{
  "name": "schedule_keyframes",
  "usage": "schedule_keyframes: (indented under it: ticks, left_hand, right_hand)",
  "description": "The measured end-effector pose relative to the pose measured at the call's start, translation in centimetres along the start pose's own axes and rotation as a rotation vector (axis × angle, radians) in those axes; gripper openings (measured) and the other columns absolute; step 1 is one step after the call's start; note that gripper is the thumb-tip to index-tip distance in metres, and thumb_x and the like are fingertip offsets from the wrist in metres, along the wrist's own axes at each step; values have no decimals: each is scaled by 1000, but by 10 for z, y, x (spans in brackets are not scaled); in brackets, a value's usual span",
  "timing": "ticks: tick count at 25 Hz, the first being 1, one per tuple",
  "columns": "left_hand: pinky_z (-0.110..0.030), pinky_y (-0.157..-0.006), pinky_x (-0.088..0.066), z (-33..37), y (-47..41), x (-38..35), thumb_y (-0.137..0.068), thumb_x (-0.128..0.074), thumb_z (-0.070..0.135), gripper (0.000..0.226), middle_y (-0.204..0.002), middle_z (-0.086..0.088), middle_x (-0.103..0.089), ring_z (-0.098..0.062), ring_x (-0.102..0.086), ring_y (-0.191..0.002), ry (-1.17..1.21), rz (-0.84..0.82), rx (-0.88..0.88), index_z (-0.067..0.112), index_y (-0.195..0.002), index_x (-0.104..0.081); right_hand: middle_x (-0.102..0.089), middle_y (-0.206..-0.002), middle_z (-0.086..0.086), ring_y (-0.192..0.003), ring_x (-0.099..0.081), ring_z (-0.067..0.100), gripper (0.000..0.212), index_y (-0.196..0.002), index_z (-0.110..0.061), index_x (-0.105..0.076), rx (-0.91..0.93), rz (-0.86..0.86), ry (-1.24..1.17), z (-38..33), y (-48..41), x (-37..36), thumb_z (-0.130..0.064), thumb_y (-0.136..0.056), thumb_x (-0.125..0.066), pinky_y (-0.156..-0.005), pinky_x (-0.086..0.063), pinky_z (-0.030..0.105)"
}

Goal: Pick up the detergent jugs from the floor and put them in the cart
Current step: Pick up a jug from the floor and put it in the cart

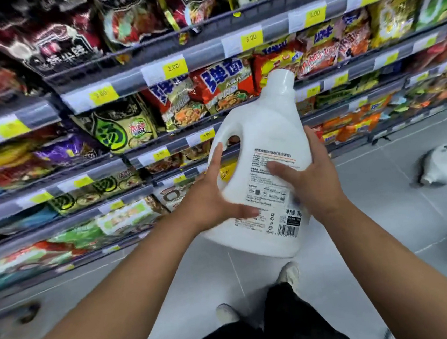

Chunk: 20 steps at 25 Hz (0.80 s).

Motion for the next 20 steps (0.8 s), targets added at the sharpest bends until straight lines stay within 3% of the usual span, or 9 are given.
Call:
schedule_keyframes:
  ticks: [2,5,11,14,20]
  left_hand:
    - [-34,-92,-47,-19,27,12,-53,-93,50,142,-152,10,-34,-15,-47,-126,64,46,6,65,-138,19]
    - [-37,-102,-45,-37,65,25,-49,-93,52,145,-158,10,-27,-15,-41,-134,103,112,19,61,-142,18]
    - [-49,-107,-44,-67,140,34,-35,-91,65,148,-158,3,-29,-21,-43,-136,187,255,113,71,-135,19]
    - [-51,-107,-42,-72,175,31,-35,-92,63,148,-155,-3,-31,-25,-44,-134,199,345,180,75,-129,21]
    - [-51,-110,-38,-84,252,16,-36,-93,61,149,-154,-1,-30,-24,-40,-136,288,575,267,71,-134,19]
  right_hand:
    - [-69,-110,-10,-99,-68,9,70,-126,-35,-51,-10,-28,14,0,18,-23,-21,-68,-87,-73,-60,33]
    - [-68,-114,-9,-103,-67,13,74,-127,-38,-51,-28,-65,34,0,40,-49,-28,-64,-89,-83,-58,45]
    - [-67,-117,-11,-107,-65,12,83,-127,-40,-49,-34,-277,46,-13,75,-96,-29,-57,-92,-88,-57,45]
    - [-68,-113,-11,-102,-67,9,77,-124,-40,-50,-20,-400,34,-26,90,-112,-18,-62,-90,-85,-58,43]
    - [-65,-123,-10,-110,-65,16,98,-132,-45,-45,10,-644,46,-37,132,-147,-39,-48,-94,-88,-56,48]
Point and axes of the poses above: each hand's wrist, its own y-axis away from the middle knuckle, its own x-axis out of the back of the hand, z = x × y, the point moved 9 cm from there along -y, towards the middle knuckle
